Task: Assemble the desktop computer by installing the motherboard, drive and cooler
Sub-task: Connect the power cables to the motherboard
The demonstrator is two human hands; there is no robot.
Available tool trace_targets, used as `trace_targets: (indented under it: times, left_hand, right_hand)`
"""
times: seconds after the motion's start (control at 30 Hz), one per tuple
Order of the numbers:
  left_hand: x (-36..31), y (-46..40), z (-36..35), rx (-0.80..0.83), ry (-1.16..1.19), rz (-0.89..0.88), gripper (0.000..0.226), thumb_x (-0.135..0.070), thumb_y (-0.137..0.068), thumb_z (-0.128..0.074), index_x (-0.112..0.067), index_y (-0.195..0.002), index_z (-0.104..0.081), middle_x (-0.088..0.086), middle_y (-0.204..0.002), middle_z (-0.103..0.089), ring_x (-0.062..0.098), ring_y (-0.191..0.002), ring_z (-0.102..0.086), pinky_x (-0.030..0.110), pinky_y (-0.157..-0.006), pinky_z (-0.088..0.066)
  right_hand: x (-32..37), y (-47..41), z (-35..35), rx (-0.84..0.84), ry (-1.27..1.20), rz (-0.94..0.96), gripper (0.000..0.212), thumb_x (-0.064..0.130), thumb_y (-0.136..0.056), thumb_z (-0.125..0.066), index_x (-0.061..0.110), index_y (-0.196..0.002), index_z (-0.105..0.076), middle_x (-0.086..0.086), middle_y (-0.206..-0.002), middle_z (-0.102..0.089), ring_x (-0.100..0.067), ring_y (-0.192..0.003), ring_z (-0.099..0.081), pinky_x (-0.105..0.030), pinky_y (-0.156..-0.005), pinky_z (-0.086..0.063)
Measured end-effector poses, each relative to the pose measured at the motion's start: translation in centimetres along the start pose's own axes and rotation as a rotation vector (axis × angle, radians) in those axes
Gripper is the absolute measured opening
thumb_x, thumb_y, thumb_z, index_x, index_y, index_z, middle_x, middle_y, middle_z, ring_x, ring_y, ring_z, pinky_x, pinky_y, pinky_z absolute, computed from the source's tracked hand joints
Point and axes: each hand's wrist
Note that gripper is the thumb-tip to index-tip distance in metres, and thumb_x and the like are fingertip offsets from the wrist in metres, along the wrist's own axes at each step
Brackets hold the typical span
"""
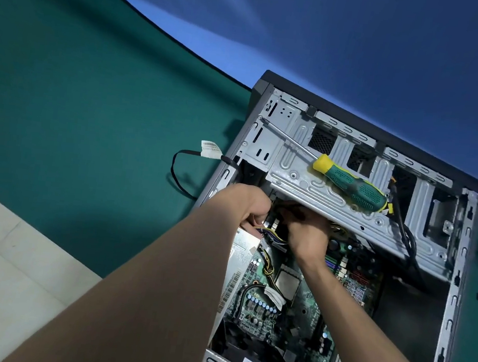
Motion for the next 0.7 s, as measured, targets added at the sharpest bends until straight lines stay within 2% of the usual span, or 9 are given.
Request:
trace_targets:
  times: [0.1,0.17,0.27,0.33,0.4,0.5,0.57,0.63,0.7]
  left_hand:
    - [0.1,-0.1,-0.1,0.007,0.003,-0.002,0.037,0.006,-0.097,-0.031,0.002,-0.133,-0.037,0.013,-0.13,-0.051,0.026,-0.11,-0.062,0.021,-0.038,-0.049]
    - [0.1,-0.2,-0.1,0.01,-0.007,-0.008,0.037,0.005,-0.097,-0.03,0.002,-0.134,-0.036,0.012,-0.127,-0.051,0.025,-0.111,-0.062,0.022,-0.042,-0.05]
    - [0.1,-0.3,-0.1,0.014,-0.015,-0.022,0.037,0.006,-0.097,-0.03,0.002,-0.134,-0.036,0.014,-0.127,-0.051,0.027,-0.105,-0.064,0.021,-0.04,-0.049]
    - [0.1,-0.3,-0.2,0.02,-0.018,-0.033,0.038,0.006,-0.097,-0.031,0.003,-0.134,-0.036,0.013,-0.116,-0.052,0.025,-0.092,-0.067,0.019,-0.038,-0.048]
    - [0.2,-0.3,-0.1,0.022,-0.023,-0.044,0.039,0.007,-0.097,-0.031,0.003,-0.135,-0.036,0.012,-0.11,-0.049,0.024,-0.085,-0.067,0.019,-0.038,-0.048]
    - [0.1,-0.2,-0.2,0.029,-0.03,-0.056,0.039,0.007,-0.097,-0.029,0.003,-0.135,-0.035,0.012,-0.106,-0.047,0.021,-0.069,-0.061,0.019,-0.034,-0.047]
    - [0.1,-0.3,-0.2,0.024,-0.028,-0.058,0.04,0.008,-0.097,-0.029,0.003,-0.136,-0.034,0.013,-0.109,-0.047,0.024,-0.079,-0.065,0.019,-0.034,-0.047]
    - [0.2,-0.3,-0.2,0.021,-0.031,-0.055,0.039,0.008,-0.097,-0.029,0.003,-0.135,-0.035,0.013,-0.112,-0.047,0.028,-0.097,-0.065,0.019,-0.034,-0.047]
    - [0.2,-0.4,-0.2,0.023,-0.034,-0.06,0.039,0.008,-0.097,-0.029,0.003,-0.135,-0.035,0.013,-0.112,-0.047,0.025,-0.078,-0.065,0.019,-0.035,-0.048]
  right_hand:
    - [-0.9,-0.3,-0.1,0.061,-0.067,-0.054,0.035,0.026,-0.094,-0.058,0.017,-0.06,-0.053,0.005,-0.054,-0.046,-0.008,-0.046,-0.039,-0.016,-0.038,-0.03]
    - [-1.1,-0.3,-0.1,0.141,-0.013,-0.079,0.038,0.027,-0.096,-0.054,0.027,-0.058,-0.046,0.011,-0.057,-0.043,0.0,-0.049,-0.036,-0.01,-0.043,-0.037]
    - [-0.8,-0.7,-0.3,0.044,-0.064,-0.016,0.032,0.028,-0.092,-0.061,0.016,-0.062,-0.059,0.002,-0.053,-0.052,-0.005,-0.036,-0.04,-0.013,-0.032,-0.029]
    - [-0.5,-0.7,-0.4,0.03,-0.032,-0.006,0.029,0.027,-0.093,-0.061,0.006,-0.074,-0.068,-0.009,-0.06,-0.061,-0.015,-0.04,-0.043,-0.016,-0.032,-0.029]
    - [-0.8,-0.7,-0.5,0.049,0.019,-0.005,0.032,0.027,-0.094,-0.059,0.008,-0.07,-0.064,-0.004,-0.055,-0.056,-0.013,-0.039,-0.039,-0.016,-0.03,-0.026]
    - [-1.3,-0.8,-0.5,0.071,0.005,-0.037,0.038,0.029,-0.095,-0.057,0.024,-0.058,-0.051,0.012,-0.047,-0.047,-0.004,-0.036,-0.043,-0.015,-0.038,-0.035]
    - [-1.2,-0.6,-0.6,0.017,-0.045,-0.021,0.034,0.032,-0.093,-0.06,0.018,-0.062,-0.06,0.008,-0.05,-0.058,-0.003,-0.04,-0.048,-0.013,-0.037,-0.033]
    - [-0.8,-0.3,-0.7,-0.057,-0.037,0.049,0.029,0.032,-0.091,-0.063,0.007,-0.078,-0.071,-0.009,-0.068,-0.069,-0.022,-0.052,-0.058,-0.023,-0.045,-0.04]
    - [-0.6,-0.3,-0.7,-0.083,-0.049,0.07,0.031,0.032,-0.091,-0.063,0.005,-0.08,-0.071,-0.011,-0.069,-0.067,-0.026,-0.053,-0.058,-0.024,-0.047,-0.043]
Point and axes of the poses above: each hand's wrist, its own y-axis away from the middle knuckle, its own z-axis out of the back of the hand, x = y × z
